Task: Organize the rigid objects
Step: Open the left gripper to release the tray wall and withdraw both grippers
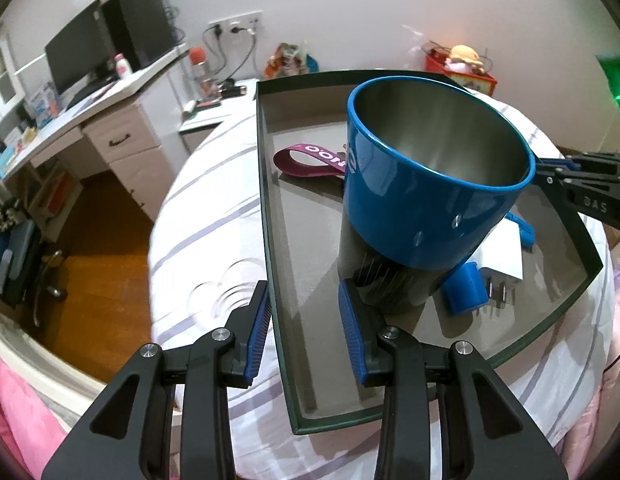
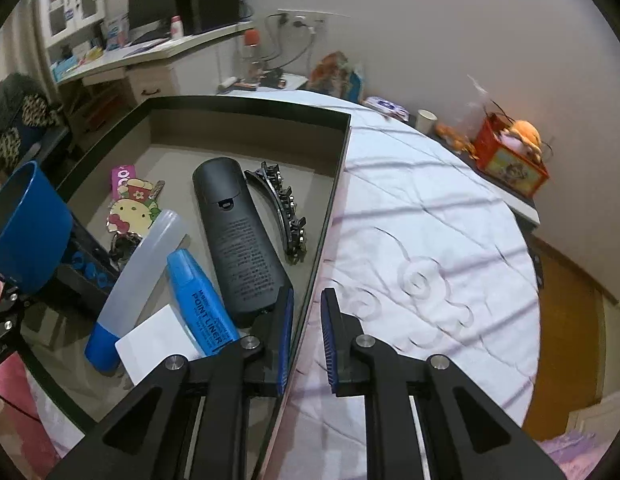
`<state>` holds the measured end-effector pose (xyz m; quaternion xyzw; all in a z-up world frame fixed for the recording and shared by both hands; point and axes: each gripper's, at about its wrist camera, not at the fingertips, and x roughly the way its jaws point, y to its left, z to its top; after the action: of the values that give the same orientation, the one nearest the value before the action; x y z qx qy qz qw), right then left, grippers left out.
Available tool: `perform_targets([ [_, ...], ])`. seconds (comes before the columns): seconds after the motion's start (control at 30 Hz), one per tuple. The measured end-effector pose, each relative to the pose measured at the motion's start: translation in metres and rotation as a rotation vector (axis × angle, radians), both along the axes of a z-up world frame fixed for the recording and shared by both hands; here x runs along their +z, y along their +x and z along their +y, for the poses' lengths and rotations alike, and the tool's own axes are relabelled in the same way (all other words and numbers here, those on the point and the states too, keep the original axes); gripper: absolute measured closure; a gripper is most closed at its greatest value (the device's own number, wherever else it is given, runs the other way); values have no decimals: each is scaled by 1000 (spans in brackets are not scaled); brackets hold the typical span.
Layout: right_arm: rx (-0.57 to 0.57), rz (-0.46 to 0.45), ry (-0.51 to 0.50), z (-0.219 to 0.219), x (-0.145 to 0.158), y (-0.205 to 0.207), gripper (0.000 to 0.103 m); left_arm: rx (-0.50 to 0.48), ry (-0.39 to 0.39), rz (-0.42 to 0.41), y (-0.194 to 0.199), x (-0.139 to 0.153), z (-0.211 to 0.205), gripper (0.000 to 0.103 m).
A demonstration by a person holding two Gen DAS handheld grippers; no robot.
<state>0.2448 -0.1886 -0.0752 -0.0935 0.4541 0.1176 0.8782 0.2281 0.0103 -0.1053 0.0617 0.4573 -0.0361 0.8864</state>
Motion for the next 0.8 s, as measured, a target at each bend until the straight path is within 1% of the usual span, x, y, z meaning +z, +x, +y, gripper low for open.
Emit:
perform_targets([
  [0.13, -45, -1, 10, -22, 2, -6, 89, -34, 0, 0, 11, -1, -19, 69],
  [0.3, -82, -1, 14, -37, 4, -9, 89, -64, -5, 5, 17, -1, -40, 69],
  [0.5, -107, -2, 30, -44, 4, -9, 89, -72, -21, 9, 19, -2, -45, 65],
  [0.57, -104, -11, 36, -42, 5, -11, 87, -64, -40, 8, 19, -2, -41, 61],
  [0.6, -101, -14, 50, -43, 6, -13, 87, -58, -53, 9, 17, -1, -38, 55],
  [0.63, -100, -17, 65, -44, 7, -15, 83, -50, -64, 7, 15, 0, -35, 48],
  [0.73, -91, -40, 72, -44, 12, -28, 75, -30, -65, -33, 3, 6, -26, 36],
  [0.77, -91, -51, 67, -45, 14, -31, 66, -25, -70, -41, -2, 8, -23, 36],
  [0.8, -89, -67, 64, -44, 18, -37, 61, -22, -78, -50, -7, 11, -20, 35],
])
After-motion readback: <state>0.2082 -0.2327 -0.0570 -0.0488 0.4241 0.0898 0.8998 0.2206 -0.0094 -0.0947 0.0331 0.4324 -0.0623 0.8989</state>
